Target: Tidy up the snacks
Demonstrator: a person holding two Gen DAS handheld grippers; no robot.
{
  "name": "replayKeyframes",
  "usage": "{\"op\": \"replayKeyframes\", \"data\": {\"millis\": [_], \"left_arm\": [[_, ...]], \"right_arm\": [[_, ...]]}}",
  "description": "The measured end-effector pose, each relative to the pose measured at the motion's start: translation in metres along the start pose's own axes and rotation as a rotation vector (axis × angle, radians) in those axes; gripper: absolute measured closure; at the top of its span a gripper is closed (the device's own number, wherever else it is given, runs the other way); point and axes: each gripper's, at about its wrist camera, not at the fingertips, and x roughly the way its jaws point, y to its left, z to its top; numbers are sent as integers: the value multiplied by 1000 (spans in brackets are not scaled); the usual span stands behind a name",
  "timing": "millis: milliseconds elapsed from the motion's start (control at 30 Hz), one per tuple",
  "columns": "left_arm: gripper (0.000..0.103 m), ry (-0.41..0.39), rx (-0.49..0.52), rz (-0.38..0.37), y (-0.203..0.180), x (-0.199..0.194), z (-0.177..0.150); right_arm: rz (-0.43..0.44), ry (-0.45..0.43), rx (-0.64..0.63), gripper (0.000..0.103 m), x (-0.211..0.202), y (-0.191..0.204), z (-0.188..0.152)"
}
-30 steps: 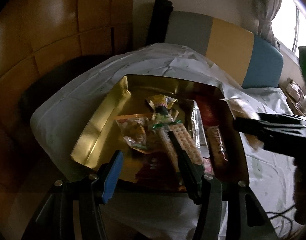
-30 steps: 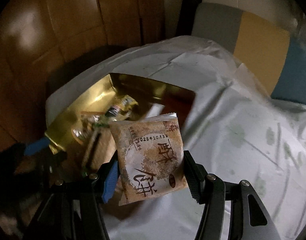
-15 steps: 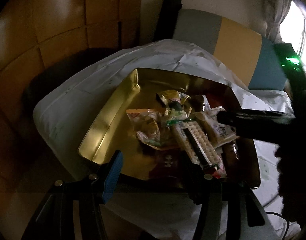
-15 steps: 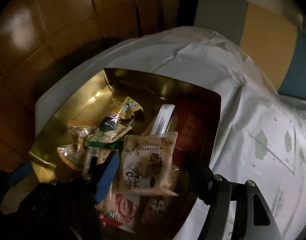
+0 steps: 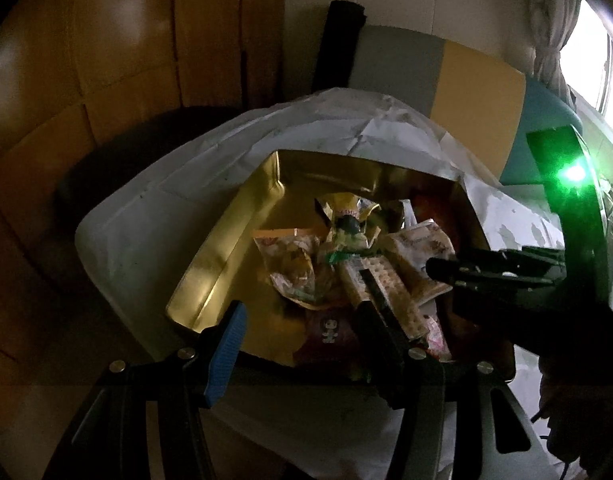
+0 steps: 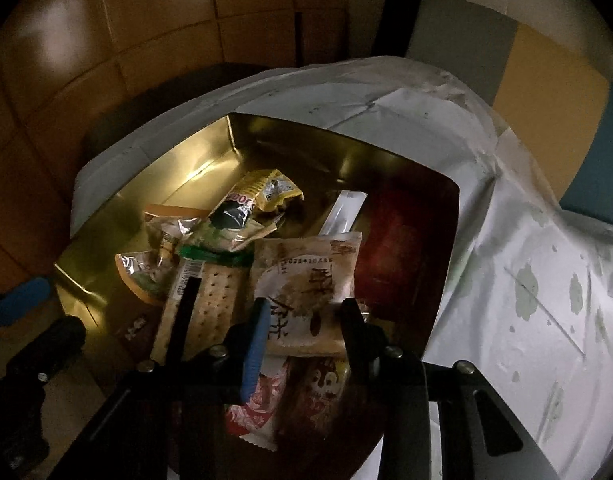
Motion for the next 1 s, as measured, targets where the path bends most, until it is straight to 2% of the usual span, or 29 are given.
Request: {"op": "replayKeyframes", "data": {"millis": [100,200,333,467,533,567,733,1000], "left_arm": [[45,-18,12,5,-3,-5,1],[45,-28,21,4,-7,-9,1],[45,-25,20,-7,-13,-11,-1],[44,-42,39,2,-22,-16,-5],[44,-48,52,-5,-28,-18,-6],[44,-56,59,-10,-32,-21,-7],[39,-88,69,2,-43,-30,-8],[39,-177,77,108,-53,-44,-4]], "right_arm": [[0,-27,6,65,-11,-2,-7],[-24,-84,26,53,-31,-4,-16],[-65,-146,79,48,-57,-8,-33],[-121,-195,164,34,-76,-14,-58],[-146,-209,216,18,-85,-18,-72],[-159,-223,241,16,-90,-19,-79],[-237,-284,290,10,-111,-24,-101],[-267,-319,306,6,-123,-25,-114]]}}
